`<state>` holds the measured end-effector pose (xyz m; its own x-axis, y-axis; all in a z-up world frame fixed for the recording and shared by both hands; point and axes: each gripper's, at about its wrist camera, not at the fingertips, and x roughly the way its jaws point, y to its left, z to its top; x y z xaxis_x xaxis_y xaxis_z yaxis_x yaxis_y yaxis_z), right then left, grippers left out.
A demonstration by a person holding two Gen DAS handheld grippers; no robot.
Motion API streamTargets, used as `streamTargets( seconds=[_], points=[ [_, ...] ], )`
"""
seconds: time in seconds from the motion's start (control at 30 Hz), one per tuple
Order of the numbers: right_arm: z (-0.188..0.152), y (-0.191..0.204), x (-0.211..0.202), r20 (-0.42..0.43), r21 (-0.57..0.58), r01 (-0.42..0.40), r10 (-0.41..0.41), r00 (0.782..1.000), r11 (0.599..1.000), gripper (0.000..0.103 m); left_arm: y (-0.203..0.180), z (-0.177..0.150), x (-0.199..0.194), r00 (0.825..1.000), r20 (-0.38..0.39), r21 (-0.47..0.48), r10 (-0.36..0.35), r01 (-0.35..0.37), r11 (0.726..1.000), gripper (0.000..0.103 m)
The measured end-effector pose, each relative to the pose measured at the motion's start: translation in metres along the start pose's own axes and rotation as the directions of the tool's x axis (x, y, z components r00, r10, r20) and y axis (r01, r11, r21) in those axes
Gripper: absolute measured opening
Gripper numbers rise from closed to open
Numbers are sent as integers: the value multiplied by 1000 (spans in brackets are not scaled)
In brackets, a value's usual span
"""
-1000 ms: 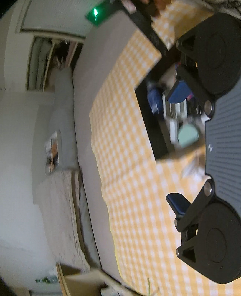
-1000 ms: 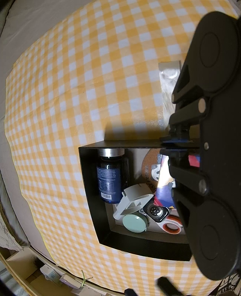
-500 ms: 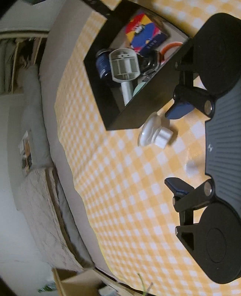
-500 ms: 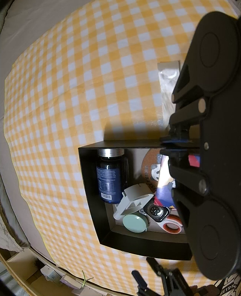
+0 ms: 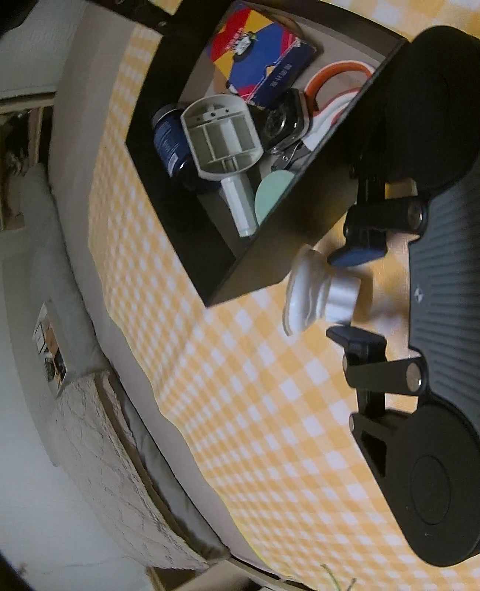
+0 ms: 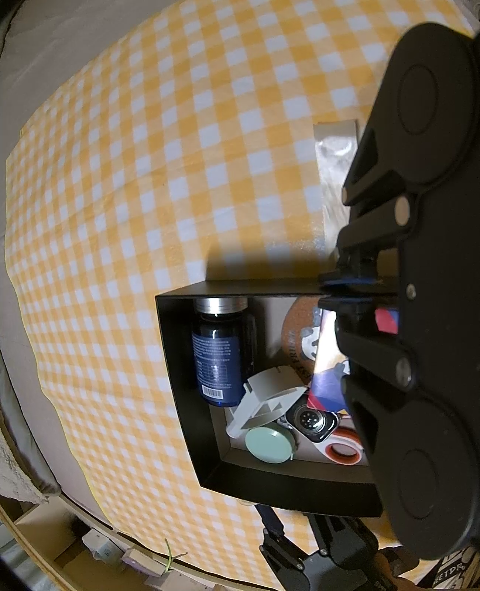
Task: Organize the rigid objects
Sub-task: 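Move the left tool over the white suction cup, then grasp the white suction cup with the left tool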
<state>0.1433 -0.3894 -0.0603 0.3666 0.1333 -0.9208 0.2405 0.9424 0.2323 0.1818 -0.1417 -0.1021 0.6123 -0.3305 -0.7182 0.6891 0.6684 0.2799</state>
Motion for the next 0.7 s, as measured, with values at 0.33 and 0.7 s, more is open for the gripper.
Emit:
streamTargets(
  seconds=[0.33,0.7],
  points=[
    [-2,0,1,-2,5,0,0,1000,1000,8,1,1,-1,1000,-21,-17,0,0,1000,32],
    [-1,1,1,-1,3,4,-4,1000,1000,7,49,7,-48,990,141,-417,-26,84,905,30]
  ],
)
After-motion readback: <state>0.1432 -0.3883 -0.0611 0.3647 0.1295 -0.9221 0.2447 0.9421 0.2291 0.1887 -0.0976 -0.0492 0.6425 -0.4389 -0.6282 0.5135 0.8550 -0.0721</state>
